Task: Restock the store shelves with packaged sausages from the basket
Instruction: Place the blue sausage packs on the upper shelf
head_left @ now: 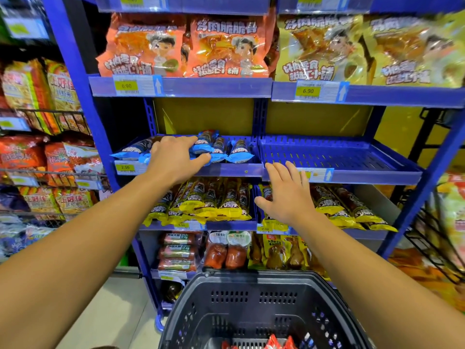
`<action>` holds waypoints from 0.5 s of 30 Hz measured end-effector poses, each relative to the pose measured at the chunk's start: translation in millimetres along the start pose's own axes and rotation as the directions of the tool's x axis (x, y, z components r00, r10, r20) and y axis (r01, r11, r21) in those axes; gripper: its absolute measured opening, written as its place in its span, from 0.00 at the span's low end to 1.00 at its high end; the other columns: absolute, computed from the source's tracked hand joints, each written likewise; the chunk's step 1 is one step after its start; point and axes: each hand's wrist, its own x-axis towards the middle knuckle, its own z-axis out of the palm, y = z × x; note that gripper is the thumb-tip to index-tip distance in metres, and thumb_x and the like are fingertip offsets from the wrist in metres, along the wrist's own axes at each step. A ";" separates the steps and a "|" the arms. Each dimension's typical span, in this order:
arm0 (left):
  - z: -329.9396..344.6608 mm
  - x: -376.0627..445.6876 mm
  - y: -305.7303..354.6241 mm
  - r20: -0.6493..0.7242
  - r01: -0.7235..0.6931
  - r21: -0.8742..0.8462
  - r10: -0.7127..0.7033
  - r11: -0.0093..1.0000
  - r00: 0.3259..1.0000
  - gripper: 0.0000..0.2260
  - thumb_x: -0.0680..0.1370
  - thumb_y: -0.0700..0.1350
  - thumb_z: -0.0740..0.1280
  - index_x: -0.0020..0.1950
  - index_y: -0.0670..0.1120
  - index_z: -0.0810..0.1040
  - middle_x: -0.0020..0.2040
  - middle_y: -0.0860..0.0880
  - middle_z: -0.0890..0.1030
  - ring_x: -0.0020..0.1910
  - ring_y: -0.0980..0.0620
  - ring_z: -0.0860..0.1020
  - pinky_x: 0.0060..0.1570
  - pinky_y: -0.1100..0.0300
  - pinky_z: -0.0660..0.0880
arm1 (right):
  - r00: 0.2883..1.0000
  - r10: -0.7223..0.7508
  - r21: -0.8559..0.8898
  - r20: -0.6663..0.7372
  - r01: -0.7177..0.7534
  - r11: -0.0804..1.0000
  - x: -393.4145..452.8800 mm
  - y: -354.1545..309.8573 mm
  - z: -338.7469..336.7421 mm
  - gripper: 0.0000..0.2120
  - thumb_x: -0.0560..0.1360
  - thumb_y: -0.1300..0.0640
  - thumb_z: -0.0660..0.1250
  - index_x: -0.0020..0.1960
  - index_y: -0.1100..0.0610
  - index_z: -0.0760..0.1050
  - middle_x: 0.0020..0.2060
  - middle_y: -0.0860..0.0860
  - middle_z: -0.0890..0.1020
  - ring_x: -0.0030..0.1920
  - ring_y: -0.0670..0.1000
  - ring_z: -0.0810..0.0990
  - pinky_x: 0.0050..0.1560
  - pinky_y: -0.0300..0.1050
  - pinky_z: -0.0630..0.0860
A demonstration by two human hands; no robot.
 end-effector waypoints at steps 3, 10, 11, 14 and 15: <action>-3.7 -7.0 0.9 0.015 -0.024 0.003 0.024 1.000 1.000 0.32 0.76 0.65 0.62 0.75 0.49 0.66 0.72 0.48 0.72 0.71 0.43 0.67 0.68 0.40 0.64 | 0.999 0.006 -0.015 0.039 -0.006 1.000 -2.3 -0.7 -7.0 0.41 0.76 0.35 0.59 0.80 0.49 0.45 0.80 0.48 0.49 0.79 0.56 0.41 0.76 0.61 0.43; 2.7 -85.7 18.0 -0.096 -0.172 -0.203 0.155 0.964 0.983 0.31 0.75 0.58 0.65 0.76 0.48 0.66 0.76 0.45 0.66 0.76 0.43 0.60 0.75 0.45 0.56 | 0.993 -0.115 -0.006 0.013 0.115 0.993 -35.6 -19.6 -12.8 0.39 0.77 0.35 0.60 0.80 0.48 0.48 0.80 0.49 0.52 0.79 0.57 0.44 0.76 0.62 0.44; 6.3 -98.8 20.9 -0.089 -0.178 -0.263 0.160 0.948 0.983 0.32 0.75 0.58 0.66 0.76 0.48 0.66 0.76 0.45 0.65 0.77 0.44 0.60 0.75 0.47 0.55 | 0.991 -0.135 -0.003 0.015 0.136 0.991 -44.1 -22.2 -10.3 0.39 0.77 0.35 0.60 0.80 0.48 0.49 0.79 0.49 0.53 0.79 0.57 0.45 0.76 0.61 0.44; 22.6 -135.7 29.4 -0.032 -0.172 -0.331 0.171 0.928 0.985 0.32 0.74 0.59 0.64 0.76 0.49 0.66 0.77 0.46 0.65 0.77 0.45 0.59 0.75 0.49 0.56 | 0.983 -0.177 0.015 0.040 0.176 0.984 -72.6 -27.8 3.7 0.39 0.76 0.35 0.61 0.80 0.48 0.50 0.79 0.48 0.55 0.79 0.56 0.47 0.75 0.60 0.46; 29.9 -147.2 32.2 -0.003 -0.172 -0.336 0.181 0.926 0.983 0.32 0.74 0.60 0.63 0.76 0.49 0.66 0.77 0.46 0.65 0.77 0.45 0.59 0.75 0.48 0.56 | 0.981 -0.181 0.024 0.063 0.180 0.983 -83.4 -28.0 10.3 0.39 0.76 0.34 0.60 0.80 0.47 0.50 0.79 0.48 0.55 0.79 0.56 0.47 0.75 0.60 0.46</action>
